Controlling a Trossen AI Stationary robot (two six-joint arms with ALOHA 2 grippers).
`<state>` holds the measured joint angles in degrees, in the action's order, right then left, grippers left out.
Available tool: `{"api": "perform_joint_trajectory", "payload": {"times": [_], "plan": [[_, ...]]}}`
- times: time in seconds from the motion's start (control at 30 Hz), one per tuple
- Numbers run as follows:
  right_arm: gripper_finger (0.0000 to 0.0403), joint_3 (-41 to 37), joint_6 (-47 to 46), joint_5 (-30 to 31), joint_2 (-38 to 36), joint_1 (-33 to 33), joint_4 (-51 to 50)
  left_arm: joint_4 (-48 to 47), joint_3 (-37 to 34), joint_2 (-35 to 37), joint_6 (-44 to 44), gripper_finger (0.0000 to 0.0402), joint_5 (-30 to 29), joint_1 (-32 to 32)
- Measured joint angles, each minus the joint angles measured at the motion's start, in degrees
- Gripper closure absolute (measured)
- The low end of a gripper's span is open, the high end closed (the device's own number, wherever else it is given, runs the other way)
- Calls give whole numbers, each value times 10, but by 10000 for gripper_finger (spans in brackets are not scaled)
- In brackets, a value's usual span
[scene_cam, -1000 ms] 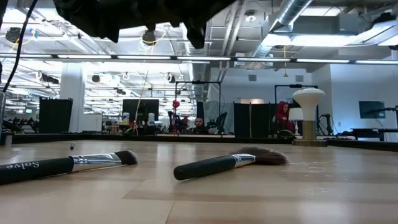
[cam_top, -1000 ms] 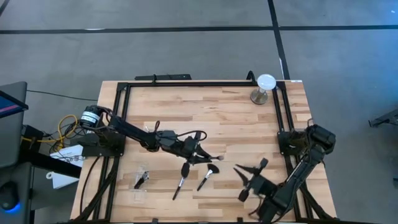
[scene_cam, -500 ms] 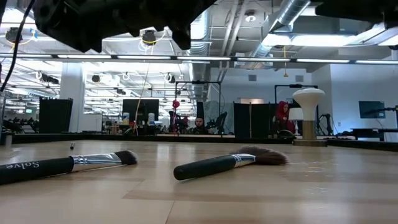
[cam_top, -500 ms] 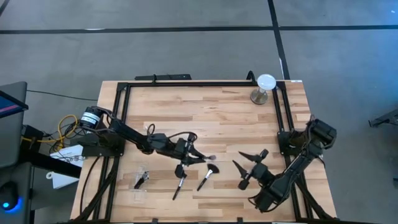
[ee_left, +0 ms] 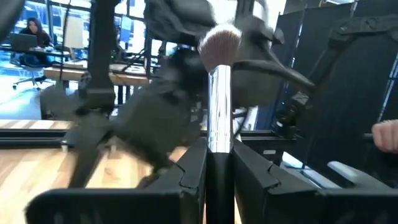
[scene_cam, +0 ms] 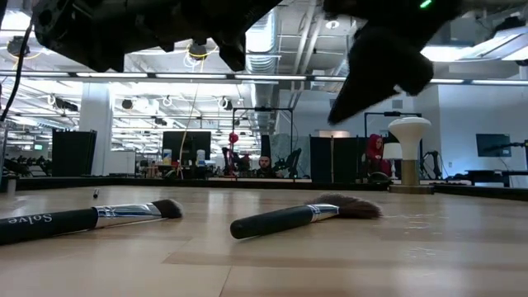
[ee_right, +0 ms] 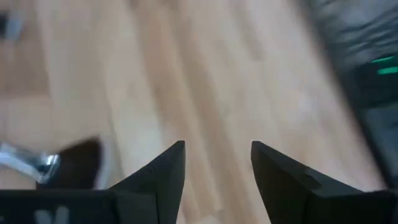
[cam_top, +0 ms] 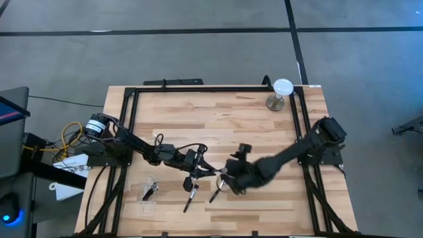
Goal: Put items in baskets/containers
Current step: Put the powder brush into the transparent organizer
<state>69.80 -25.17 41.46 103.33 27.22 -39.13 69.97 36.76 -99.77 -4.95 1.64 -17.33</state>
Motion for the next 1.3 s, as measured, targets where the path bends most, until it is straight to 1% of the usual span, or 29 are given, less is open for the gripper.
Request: {"api": "perform_joint_trajectory", "payload": {"times": [0.07, 0.1, 0.17, 0.23, 0.33, 0.4, 0.5, 0.57, 0.6, 0.7, 0.77, 0.8, 0.83, 0.87, 0.93, 1.03, 1.13, 1.3], "plan": [[239, 0, 47, -63, 0, -30, 22, 1, -2, 0, 0, 346, -9, -4], [242, 0, 67, -79, 0, -40, 38, 3, -3, 0, -1, 346, -17, -6], [248, 0, 110, -84, -6, -45, 69, 4, -3, 0, -1, 346, -30, -8], [254, 0, 157, -82, -20, -40, 107, 4, -3, 0, 0, 346, -28, -10], [264, -11, 203, -80, -56, -24, 141, 6, -3, 4, 0, 346, -26, -16], [271, -43, 218, -79, -90, -13, 183, 9, -9, 14, 2, 346, -27, -21], [280, -130, 227, -86, -148, -5, 272, 14, -25, 40, 3, 346, -27, -28], [285, -209, 239, -86, -187, -5, 382, 15, -36, 57, 10, 346, -34, -36], [287, -252, 250, -91, -204, -6, 456, 16, -42, 66, 16, 346, -43, -42], [291, -374, 297, -136, -236, -14, 746, 21, -50, 71, 34, 346, -82, -52], [291, -431, 328, -176, -238, -24, 931, 28, -49, 61, 42, 346, -96, -51], [291, -451, 340, -188, -237, -29, 997, 30, -46, 54, 43, 346, -99, -48], [291, -461, 351, -191, -235, -35, 1043, 32, -46, 49, 42, 346, -103, -44], [290, -466, 361, -192, -235, -39, 1058, 36, -46, 43, 40, 346, -104, -40], [290, -463, 366, -195, -235, -49, 1038, 49, -44, 32, 34, 346, -105, -30], [290, -445, 342, -238, -226, -60, 995, 58, -40, 18, 32, 347, -106, -20], [289, -432, 327, -271, -208, -64, 992, 61, -33, 2, 30, 348, -105, -16], [289, -416, 325, -266, -175, -53, 995, 64, -19, -22, 26, 347, -105, -20]]}}
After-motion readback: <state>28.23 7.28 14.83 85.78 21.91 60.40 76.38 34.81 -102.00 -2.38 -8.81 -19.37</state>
